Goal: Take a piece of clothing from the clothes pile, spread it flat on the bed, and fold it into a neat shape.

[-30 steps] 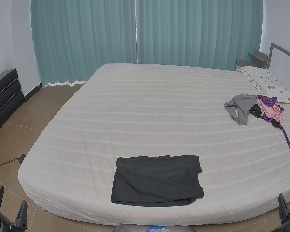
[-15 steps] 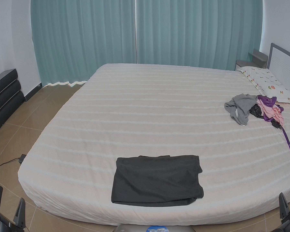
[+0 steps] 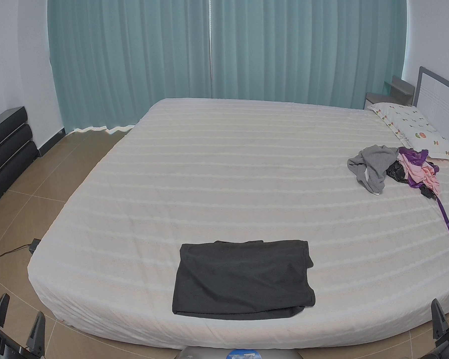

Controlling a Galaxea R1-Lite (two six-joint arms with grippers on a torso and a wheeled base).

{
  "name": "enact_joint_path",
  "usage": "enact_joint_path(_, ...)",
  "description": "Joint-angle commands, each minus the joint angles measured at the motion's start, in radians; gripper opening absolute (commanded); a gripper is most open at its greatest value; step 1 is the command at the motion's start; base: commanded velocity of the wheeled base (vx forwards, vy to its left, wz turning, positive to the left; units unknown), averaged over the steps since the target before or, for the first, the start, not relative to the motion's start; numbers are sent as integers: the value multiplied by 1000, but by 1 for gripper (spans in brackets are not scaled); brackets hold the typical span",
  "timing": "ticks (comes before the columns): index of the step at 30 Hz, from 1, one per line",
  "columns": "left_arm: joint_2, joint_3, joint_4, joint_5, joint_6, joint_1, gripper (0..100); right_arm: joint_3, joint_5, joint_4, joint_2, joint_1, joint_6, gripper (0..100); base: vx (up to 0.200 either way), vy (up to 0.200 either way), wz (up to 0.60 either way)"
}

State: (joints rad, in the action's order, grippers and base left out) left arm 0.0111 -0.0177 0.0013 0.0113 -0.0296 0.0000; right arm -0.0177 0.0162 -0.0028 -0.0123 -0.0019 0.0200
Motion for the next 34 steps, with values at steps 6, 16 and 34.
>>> enact_joint_path(6, -5, 18, 2, -31, 28, 0, 100, 18, 2, 0, 12, 0, 0, 100, 0, 0, 0)
enact_joint_path(16, -6, 18, 2, -11, 31, 0, 100, 18, -2, -2, 12, 0, -9, 100, 0, 0, 0)
enact_joint_path(34, -6, 18, 2, -11, 30, 0, 100, 18, -1, 0, 11, 0, -11, 100, 0, 0, 0)
